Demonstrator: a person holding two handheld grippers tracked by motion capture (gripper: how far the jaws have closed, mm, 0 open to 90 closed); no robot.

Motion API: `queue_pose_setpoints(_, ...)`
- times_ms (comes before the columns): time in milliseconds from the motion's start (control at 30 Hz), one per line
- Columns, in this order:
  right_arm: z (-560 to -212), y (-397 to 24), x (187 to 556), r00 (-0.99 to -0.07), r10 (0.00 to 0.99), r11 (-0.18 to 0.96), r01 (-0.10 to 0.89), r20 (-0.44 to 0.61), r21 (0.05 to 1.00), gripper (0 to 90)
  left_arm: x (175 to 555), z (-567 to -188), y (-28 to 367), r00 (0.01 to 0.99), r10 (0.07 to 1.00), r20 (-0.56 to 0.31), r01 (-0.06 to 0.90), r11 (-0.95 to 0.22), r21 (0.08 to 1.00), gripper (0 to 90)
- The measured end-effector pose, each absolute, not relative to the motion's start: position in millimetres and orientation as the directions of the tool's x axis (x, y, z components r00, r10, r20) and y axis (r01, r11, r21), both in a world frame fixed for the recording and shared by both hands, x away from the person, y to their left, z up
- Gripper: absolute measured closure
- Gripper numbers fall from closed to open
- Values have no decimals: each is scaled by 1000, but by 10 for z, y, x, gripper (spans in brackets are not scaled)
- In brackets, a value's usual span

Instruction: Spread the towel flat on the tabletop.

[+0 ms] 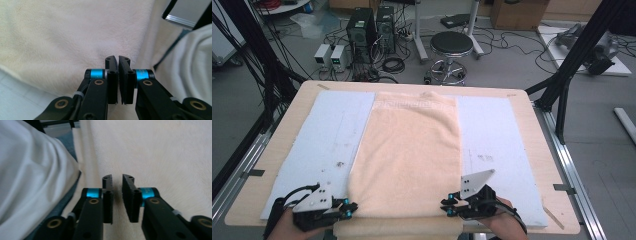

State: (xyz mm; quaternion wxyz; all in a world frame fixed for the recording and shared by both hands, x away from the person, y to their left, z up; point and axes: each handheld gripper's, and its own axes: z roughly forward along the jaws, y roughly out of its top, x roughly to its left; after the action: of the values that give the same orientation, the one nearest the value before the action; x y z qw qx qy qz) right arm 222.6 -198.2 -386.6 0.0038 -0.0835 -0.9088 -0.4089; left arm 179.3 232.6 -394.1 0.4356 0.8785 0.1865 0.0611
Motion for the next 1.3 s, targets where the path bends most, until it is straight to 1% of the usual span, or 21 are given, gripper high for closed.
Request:
queue_pose_setpoints(33, -3831, -1998, 2197, -987, 139, 640, 154, 83, 753, 724, 1781, -3920, 2347, 926, 368, -87, 287, -536, 794, 823)
queue_pose_setpoints(67, -3801, -2010, 2178, -986, 142, 634, 158, 87, 757, 703, 1780, -3903, 2365, 925, 372, -77, 280, -529, 801, 790)
queue_pose_setpoints(133, -3777, -2026, 2198, -985, 166, 653, 149, 52, 742, 681, 1833, -3893, 2379, 915, 401, -47, 273, -529, 803, 701)
queue_pose_setpoints(267, -3853, -2046, 2388, -966, 256, 695, 167, -23, 700, 630, 2102, -3988, 2367, 902, 432, -13, 265, -528, 807, 639)
queue_pose_setpoints(300, -3886, -2051, 2458, -955, 293, 700, 184, -43, 690, 619, 2194, -4026, 2351, 892, 452, -8, 274, -527, 804, 634)
queue_pose_setpoints(367, -3971, -2076, 2647, -936, 348, 696, 225, -46, 682, 617, 2392, -4097, 2321, 870, 493, 2, 299, -532, 792, 628)
queue_pose_setpoints(433, -4065, -2104, 2865, -909, 412, 700, 270, -65, 661, 604, 2592, -4162, 2288, 850, 527, -6, 331, -523, 785, 626)
queue_pose_setpoints(467, -4107, -2117, 2967, -898, 437, 700, 304, -52, 646, 592, 2687, -4195, 2270, 843, 538, 5, 338, -536, 774, 616)
queue_pose_setpoints(533, -4182, -2137, 3123, -879, 476, 696, 348, -40, 628, 583, 2853, -4258, 2242, 822, 570, 2, 371, -537, 758, 608)
queue_pose_setpoints(567, -4209, -2141, 3177, -872, 487, 699, 354, -52, 622, 570, 2921, -4283, 2227, 811, 584, 17, 376, -543, 751, 605)
queue_pose_setpoints(633, -4261, -2155, 3277, -858, 509, 695, 365, -67, 619, 557, 3056, -4333, 2221, 782, 623, 20, 401, -527, 749, 604)
queue_pose_setpoints(667, -4289, -2172, 3331, -851, 524, 678, 389, -39, 624, 549, 3116, -4359, 2224, 761, 648, 10, 424, -510, 748, 604)
queue_pose_setpoints(700, -4310, -2198, 3385, -845, 534, 647, 411, 2, 642, 565, 3173, -4388, 2229, 748, 664, 3, 444, -503, 741, 606)
queue_pose_setpoints(733, -4318, -2218, 3414, -838, 544, 627, 430, 30, 650, 615, 3208, -4399, 2249, 748, 663, -25, 452, -481, 751, 616)
queue_pose_setpoints(767, -4319, -2232, 3427, -838, 545, 619, 436, 43, 654, 690, 3219, -4399, 2258, 743, 669, -36, 461, -472, 752, 656)
queue_pose_setpoints(867, -4320, -2255, 3444, -845, 526, 609, 456, 99, 649, 822, 3213, -4394, 2257, 746, 665, -40, 463, -474, 749, 764)
queue_pose_setpoints(933, -4306, -2250, 3464, -849, 519, 620, 452, 97, 641, 844, 3209, -4385, 2230, 741, 672, -22, 460, -483, 745, 782)
queue_pose_setpoints(1033, -4248, -2219, 3511, -845, 532, 639, 437, 46, 633, 852, 3237, -4379, 2170, 731, 682, 31, 439, -504, 744, 851)
queue_pose_setpoints(1133, -4183, -2214, 3608, -831, 556, 626, 437, 23, 646, 852, 3334, -4371, 2128, 700, 712, 52, 439, -487, 755, 864)
queue_pose_setpoints(1233, -4149, -2216, 3712, -810, 586, 613, 447, 4, 652, 850, 3468, -4361, 2123, 652, 757, 46, 448, -432, 783, 868)
queue_pose_setpoints(1300, -4145, -2219, 3772, -794, 608, 594, 463, 10, 657, 823, 3550, -4348, 2109, 632, 773, 48, 453, -420, 786, 867)
